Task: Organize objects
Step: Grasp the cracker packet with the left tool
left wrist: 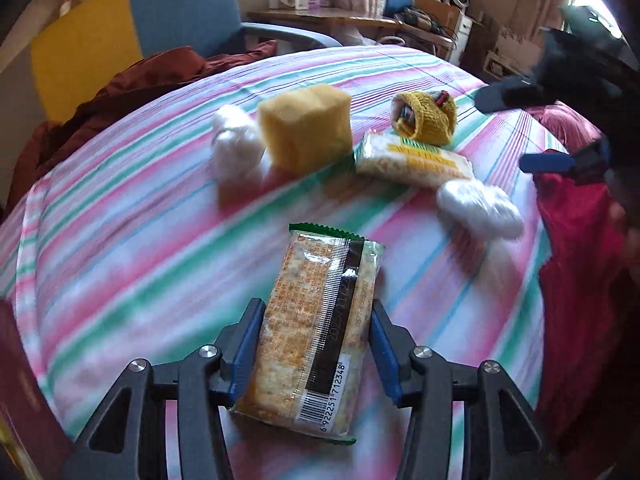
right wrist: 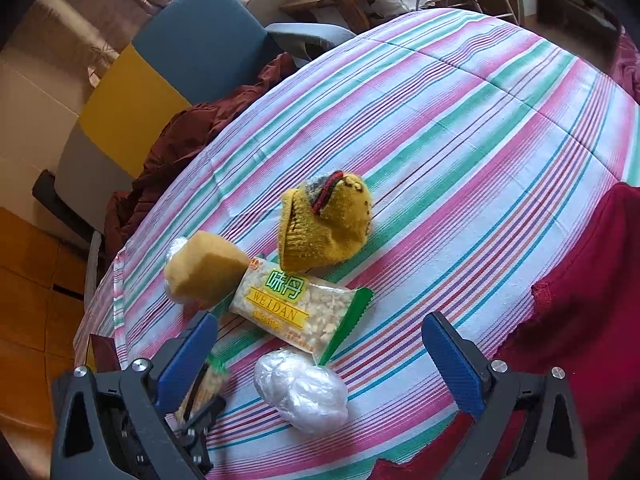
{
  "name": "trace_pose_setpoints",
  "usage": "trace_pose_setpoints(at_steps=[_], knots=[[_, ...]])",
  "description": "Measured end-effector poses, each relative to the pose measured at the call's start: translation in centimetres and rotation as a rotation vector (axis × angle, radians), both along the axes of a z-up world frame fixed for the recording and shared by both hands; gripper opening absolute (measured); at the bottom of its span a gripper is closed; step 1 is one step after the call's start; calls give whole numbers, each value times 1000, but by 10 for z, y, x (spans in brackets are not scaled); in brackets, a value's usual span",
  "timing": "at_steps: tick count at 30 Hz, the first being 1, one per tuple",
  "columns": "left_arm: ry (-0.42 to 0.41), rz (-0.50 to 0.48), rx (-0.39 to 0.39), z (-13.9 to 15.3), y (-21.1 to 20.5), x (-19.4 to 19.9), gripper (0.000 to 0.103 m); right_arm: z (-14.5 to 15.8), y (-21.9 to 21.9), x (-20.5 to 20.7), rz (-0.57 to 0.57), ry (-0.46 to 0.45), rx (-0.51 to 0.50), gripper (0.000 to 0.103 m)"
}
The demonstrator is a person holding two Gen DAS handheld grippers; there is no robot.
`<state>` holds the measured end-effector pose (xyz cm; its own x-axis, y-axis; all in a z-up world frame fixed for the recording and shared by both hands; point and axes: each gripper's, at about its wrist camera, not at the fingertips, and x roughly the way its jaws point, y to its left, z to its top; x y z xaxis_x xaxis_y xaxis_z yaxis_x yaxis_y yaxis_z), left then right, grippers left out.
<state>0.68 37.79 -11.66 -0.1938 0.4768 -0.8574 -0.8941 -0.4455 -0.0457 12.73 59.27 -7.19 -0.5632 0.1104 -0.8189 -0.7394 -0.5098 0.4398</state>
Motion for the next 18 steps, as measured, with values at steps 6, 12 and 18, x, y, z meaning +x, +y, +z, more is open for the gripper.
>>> trace_pose_setpoints(at_steps=[6, 12, 18], knots=[[33, 22, 42, -1, -31, 17, 51, 5, -20, -17, 102, -22, 70, 103], [43, 16, 79, -3, -38, 19, 51, 5, -47, -42, 235, -69, 148, 103], [45, 10, 112, -4, -40, 19, 51, 11, -61, -88, 345, -80, 208, 103]])
